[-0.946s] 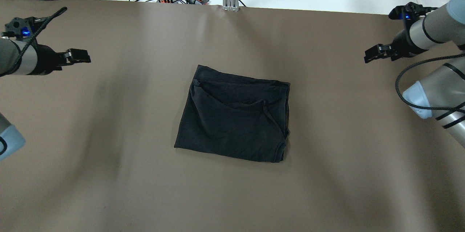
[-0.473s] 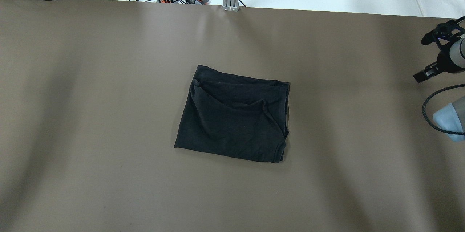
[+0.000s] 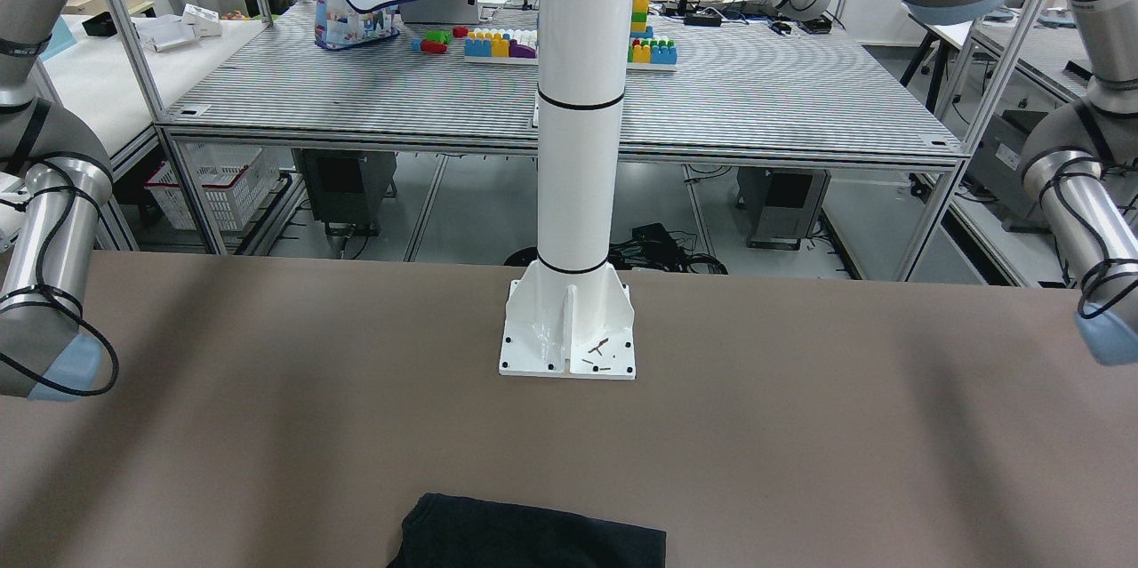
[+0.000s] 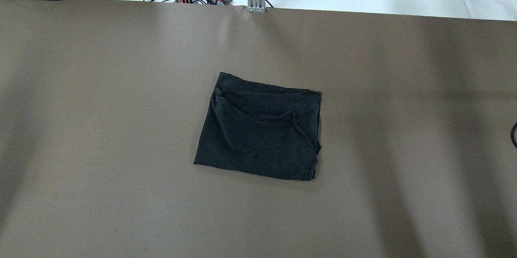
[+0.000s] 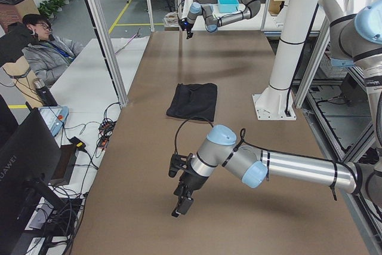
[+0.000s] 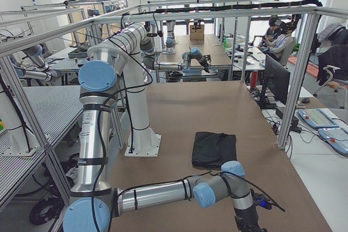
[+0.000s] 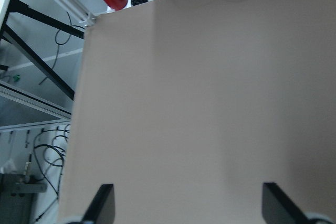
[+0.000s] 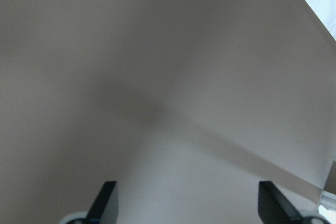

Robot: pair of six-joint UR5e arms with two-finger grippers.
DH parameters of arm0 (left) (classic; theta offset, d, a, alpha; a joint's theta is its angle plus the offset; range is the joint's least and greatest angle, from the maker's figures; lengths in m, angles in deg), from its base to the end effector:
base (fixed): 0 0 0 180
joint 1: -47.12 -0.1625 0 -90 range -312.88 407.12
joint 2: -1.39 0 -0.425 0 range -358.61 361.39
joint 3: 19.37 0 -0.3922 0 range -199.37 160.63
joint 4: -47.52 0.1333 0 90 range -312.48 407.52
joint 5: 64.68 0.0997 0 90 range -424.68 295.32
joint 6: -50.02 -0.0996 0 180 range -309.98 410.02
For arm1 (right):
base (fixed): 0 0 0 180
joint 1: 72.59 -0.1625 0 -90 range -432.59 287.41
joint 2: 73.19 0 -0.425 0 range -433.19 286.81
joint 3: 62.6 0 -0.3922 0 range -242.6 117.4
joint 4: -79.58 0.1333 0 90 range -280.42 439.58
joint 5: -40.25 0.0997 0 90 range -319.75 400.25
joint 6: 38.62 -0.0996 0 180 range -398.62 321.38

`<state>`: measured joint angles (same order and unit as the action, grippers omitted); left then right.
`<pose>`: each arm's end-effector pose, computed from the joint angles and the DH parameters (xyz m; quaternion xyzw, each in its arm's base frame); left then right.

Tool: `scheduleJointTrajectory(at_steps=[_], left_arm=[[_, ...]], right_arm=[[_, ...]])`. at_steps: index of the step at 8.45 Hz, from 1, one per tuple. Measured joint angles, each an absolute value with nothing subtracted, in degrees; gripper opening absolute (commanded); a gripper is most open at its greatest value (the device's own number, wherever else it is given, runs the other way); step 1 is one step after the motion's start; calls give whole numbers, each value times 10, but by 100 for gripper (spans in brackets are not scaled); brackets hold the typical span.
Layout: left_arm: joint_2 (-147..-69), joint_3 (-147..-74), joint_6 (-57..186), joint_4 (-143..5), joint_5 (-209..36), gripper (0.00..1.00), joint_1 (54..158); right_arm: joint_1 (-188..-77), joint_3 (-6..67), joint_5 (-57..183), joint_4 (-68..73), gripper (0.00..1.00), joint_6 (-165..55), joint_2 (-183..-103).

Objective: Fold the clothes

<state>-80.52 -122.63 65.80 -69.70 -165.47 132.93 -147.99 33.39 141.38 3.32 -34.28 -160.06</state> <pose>-0.0802 -0.4745 0.5771 0.2578 0.1371 -0.0704 0.9538 -0.0258 -0.5516 0.5760 0.1879 -0.1123 -0.1795 0.9591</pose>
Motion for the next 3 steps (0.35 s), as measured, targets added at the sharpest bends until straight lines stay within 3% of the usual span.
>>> scheduleJointTrajectory(at_steps=[3], left_arm=[[-807, -1205, 610, -699, -1617, 100, 1339]], right_arm=[[-1552, 335, 1425, 35, 94, -305, -1658]])
